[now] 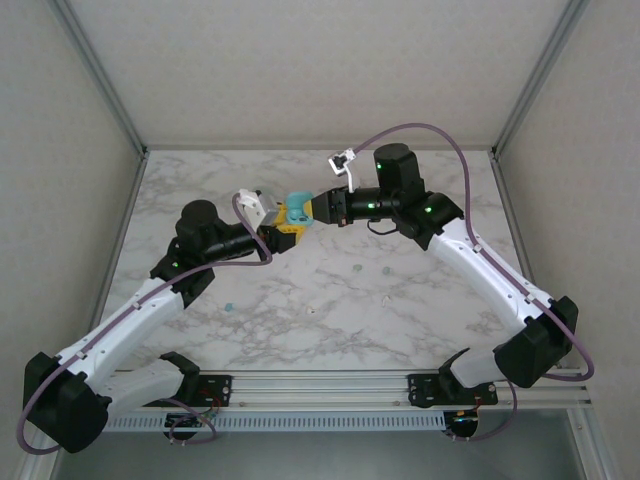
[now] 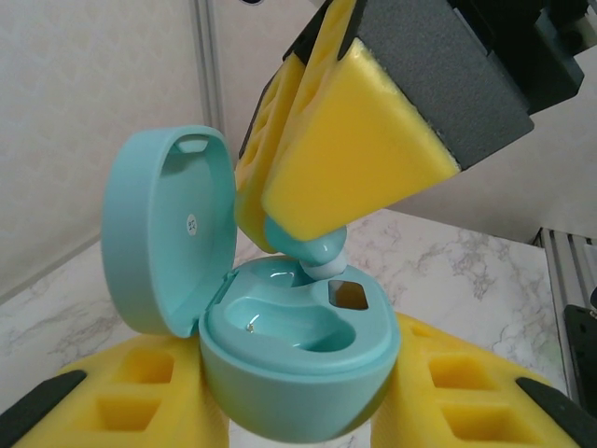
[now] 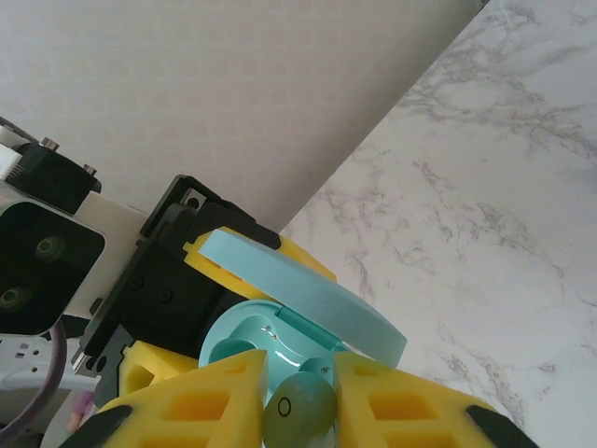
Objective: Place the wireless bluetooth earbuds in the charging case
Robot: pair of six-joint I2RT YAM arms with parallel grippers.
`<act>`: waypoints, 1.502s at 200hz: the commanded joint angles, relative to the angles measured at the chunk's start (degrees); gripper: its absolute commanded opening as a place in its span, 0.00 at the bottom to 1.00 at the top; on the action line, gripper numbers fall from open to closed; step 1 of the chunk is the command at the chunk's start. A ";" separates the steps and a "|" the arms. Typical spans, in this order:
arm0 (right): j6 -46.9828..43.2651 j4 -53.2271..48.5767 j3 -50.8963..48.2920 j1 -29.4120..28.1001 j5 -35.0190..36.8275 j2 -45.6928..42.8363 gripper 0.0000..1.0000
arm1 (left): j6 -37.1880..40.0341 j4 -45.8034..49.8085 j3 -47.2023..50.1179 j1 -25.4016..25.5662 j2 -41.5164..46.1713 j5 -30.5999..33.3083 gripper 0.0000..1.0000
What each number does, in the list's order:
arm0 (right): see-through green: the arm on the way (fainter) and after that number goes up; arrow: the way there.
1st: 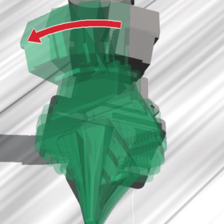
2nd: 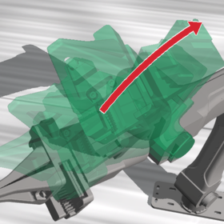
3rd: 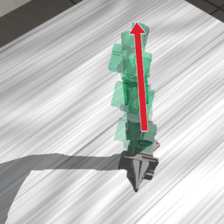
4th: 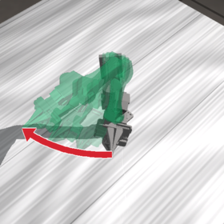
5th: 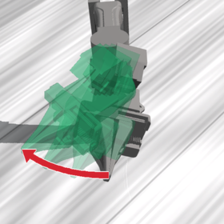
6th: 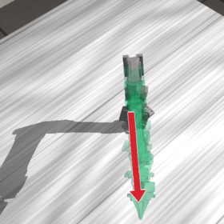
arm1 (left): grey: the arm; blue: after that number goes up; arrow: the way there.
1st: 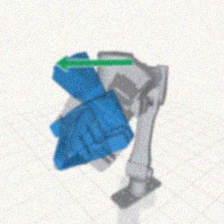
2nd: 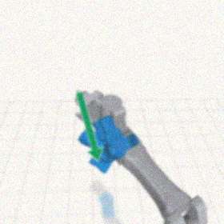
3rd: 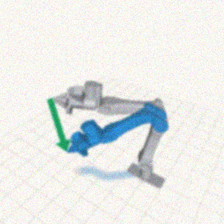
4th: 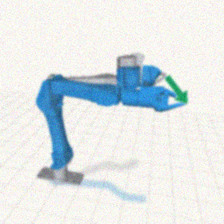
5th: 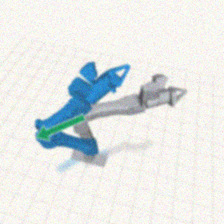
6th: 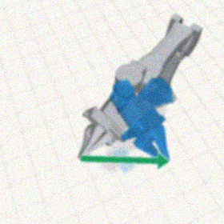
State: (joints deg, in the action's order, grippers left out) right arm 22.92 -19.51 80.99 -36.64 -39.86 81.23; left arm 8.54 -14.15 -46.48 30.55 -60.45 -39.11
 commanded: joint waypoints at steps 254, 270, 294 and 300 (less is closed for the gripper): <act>-1.00 4.27 -2.70 -0.28 7.46 -3.23 0.30 | -4.64 -10.00 -1.25 0.74 0.53 -1.65 0.25; -1.05 3.54 -2.55 -0.28 7.79 -3.26 0.30 | -4.66 -10.02 -1.29 0.75 0.51 -1.64 0.25; -0.24 3.75 -2.39 -0.27 7.23 -3.81 0.35 | -3.71 -8.86 -1.37 0.75 0.67 -0.91 0.25; 0.16 4.03 -2.35 -0.27 7.08 -4.12 0.38 | -3.54 -8.58 -1.36 0.79 0.67 -0.55 0.25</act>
State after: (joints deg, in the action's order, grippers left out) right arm 23.16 -13.45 77.32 -36.80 -34.72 78.24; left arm 4.29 -19.49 -46.46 30.57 -61.19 -38.50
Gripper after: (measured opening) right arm 0.341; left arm 0.353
